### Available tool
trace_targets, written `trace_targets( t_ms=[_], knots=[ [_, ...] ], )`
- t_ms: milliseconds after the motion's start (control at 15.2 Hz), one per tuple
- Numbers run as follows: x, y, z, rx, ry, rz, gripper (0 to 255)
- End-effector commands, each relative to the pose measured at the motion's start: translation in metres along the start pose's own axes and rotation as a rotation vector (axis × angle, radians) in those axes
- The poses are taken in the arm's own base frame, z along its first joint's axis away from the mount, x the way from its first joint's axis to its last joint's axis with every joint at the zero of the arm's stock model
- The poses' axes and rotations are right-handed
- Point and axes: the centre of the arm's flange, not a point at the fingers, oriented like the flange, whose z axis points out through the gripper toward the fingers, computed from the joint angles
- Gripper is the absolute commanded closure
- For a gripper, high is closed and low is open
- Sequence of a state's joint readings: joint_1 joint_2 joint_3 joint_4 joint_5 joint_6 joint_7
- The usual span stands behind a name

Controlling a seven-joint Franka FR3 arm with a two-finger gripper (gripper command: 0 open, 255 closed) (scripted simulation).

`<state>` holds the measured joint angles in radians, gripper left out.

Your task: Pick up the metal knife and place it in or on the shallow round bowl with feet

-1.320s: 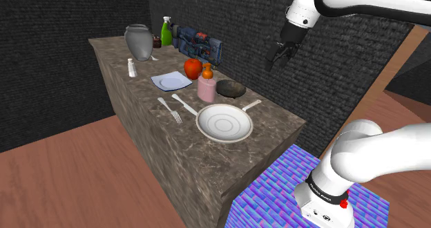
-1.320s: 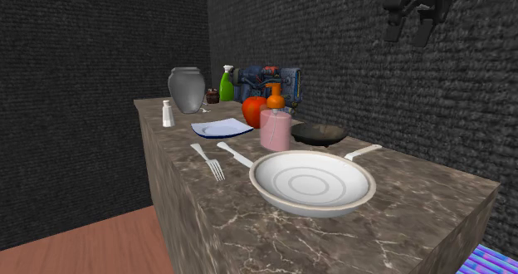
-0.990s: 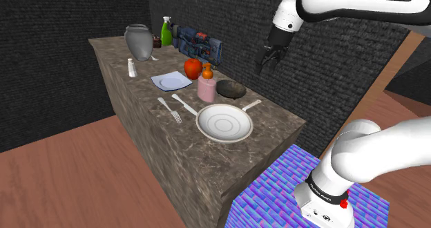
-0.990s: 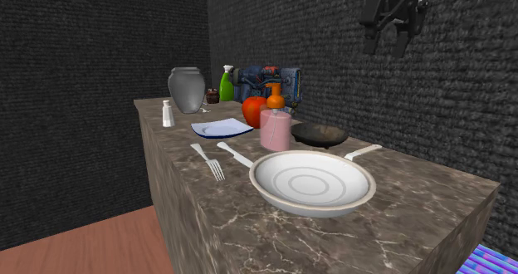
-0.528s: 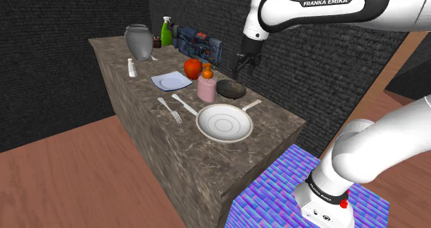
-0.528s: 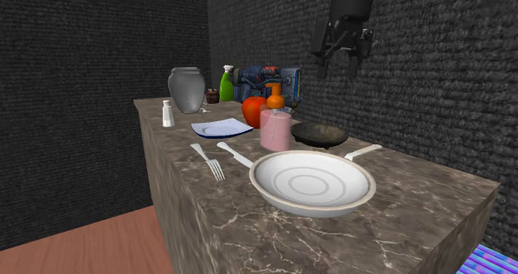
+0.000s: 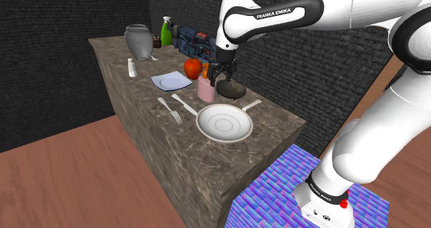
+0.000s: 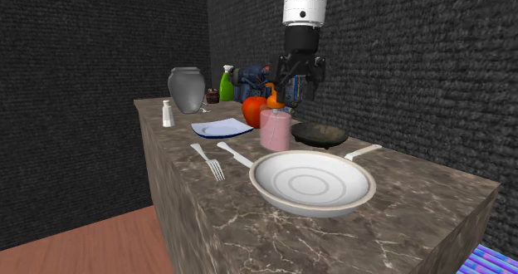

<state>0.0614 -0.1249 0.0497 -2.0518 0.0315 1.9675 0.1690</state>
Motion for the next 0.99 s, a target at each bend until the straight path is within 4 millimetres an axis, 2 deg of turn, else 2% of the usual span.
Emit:
trace_targets(
  t_ms=[0, 924],
  knots=[
    [0.021, -0.012, 0.016, -0.002, -0.016, -0.006, 0],
    [0.155, -0.089, 0.135, -0.015, -0.12, -0.043, 0]
  ],
)
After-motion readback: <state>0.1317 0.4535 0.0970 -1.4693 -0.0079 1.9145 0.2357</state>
